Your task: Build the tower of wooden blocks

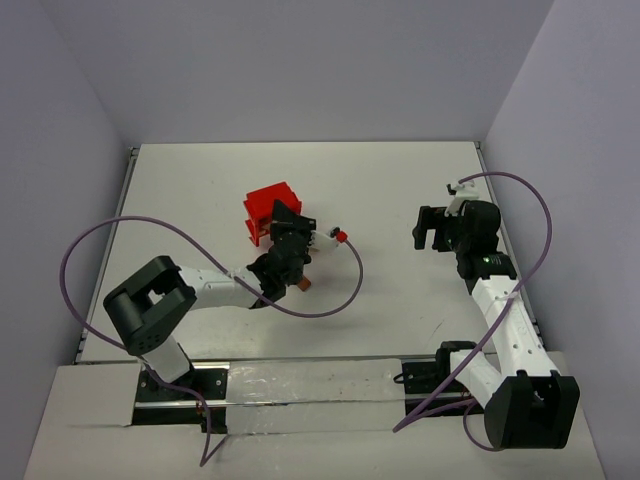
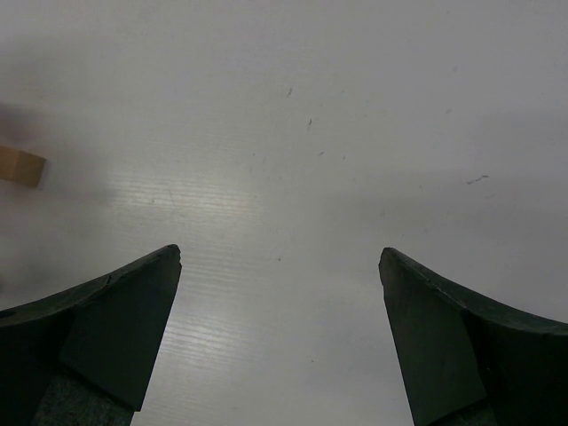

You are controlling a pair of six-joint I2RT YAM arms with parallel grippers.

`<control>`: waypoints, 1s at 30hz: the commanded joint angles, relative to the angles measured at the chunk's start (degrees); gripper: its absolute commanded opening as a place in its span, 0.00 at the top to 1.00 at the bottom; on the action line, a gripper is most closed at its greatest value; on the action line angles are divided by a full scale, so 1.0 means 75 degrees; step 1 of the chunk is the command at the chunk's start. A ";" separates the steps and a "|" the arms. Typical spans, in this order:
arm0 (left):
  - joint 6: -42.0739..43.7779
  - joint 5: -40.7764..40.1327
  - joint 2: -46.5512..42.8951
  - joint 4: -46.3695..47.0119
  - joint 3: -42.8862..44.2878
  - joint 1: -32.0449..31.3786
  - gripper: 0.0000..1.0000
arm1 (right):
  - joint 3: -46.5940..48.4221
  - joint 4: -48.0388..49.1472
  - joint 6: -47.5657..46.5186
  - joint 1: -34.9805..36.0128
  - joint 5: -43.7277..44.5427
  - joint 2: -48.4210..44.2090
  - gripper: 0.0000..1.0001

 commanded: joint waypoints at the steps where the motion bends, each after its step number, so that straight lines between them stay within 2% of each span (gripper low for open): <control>1: 0.0943 -0.0308 0.0193 0.2069 0.0305 -0.0181 1.00 | 0.0397 0.0037 -0.0034 -0.0058 0.0017 -0.0004 0.00; 4: 0.0742 -0.0380 0.0245 0.1800 0.0458 -0.0211 1.00 | 0.0380 0.0037 -0.0035 -0.0060 0.0018 -0.0055 0.00; 10: 0.0908 -0.0401 0.0549 0.2088 0.0370 -0.0301 1.00 | 0.0397 0.0045 -0.0023 -0.0062 -0.0018 -0.0032 0.00; 16: 0.1869 -0.0441 0.1555 0.3679 0.0160 -0.0387 1.00 | 0.0382 0.0025 -0.0046 -0.0062 0.0028 -0.0121 0.00; 19: 0.1877 -0.0473 0.1811 0.4098 0.0022 -0.0387 1.00 | 0.0347 0.0002 -0.0057 -0.0084 0.0063 -0.0213 0.00; 30: 0.1343 -0.0628 0.1752 0.3971 0.0029 -0.0384 1.00 | 0.0378 -0.0007 -0.0046 -0.0112 0.0005 -0.0125 0.00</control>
